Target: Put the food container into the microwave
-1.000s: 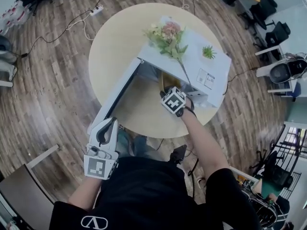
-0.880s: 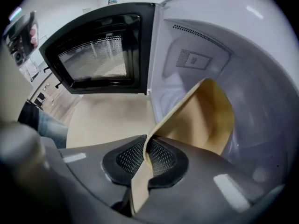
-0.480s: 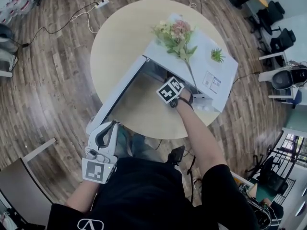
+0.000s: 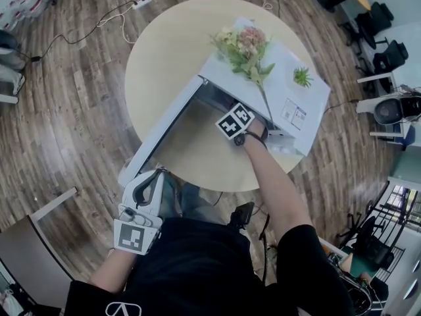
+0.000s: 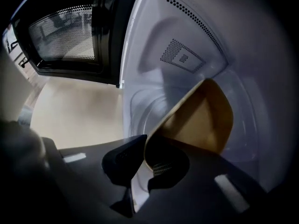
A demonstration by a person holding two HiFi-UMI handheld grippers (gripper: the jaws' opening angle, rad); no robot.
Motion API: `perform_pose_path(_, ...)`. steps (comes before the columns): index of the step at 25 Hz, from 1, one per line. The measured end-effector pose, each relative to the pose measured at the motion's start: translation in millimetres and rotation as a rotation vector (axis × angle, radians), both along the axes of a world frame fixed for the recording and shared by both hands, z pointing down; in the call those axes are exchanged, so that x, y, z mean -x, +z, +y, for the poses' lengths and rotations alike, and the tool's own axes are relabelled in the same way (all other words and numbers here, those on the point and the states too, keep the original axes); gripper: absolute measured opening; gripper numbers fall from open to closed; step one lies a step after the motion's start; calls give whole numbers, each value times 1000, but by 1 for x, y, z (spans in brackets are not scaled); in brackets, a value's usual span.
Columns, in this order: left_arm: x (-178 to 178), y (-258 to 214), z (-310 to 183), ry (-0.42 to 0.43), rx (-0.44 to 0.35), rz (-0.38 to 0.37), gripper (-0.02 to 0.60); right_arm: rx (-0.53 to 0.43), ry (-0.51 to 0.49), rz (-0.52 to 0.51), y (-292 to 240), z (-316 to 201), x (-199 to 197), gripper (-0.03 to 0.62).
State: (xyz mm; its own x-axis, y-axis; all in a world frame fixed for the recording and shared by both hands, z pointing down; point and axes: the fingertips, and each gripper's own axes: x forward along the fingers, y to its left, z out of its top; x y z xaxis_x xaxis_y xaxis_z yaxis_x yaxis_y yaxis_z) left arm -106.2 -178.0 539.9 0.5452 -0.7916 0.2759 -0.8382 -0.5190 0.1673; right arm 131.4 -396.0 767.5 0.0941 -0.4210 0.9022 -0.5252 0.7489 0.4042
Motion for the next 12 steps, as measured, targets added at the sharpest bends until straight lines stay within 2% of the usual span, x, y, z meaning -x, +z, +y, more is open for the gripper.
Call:
perform_pose_path(5, -1, 3, 7, 2, 17, 0, 0, -107, -1, -29, -7, -10, 2, 21)
perform_pose_path(6, -1, 3, 7, 3, 21, 0, 0, -127, -4, -43, -9, -11, 4, 49)
perform_pose_path(8, -1, 4, 8, 4, 24, 0, 0, -162, -16, -54, -12, -13, 8, 143)
perform_pose_path(12, -4, 4, 9, 11, 22, 1, 0, -194, -32, -38, -16, -7, 8, 150)
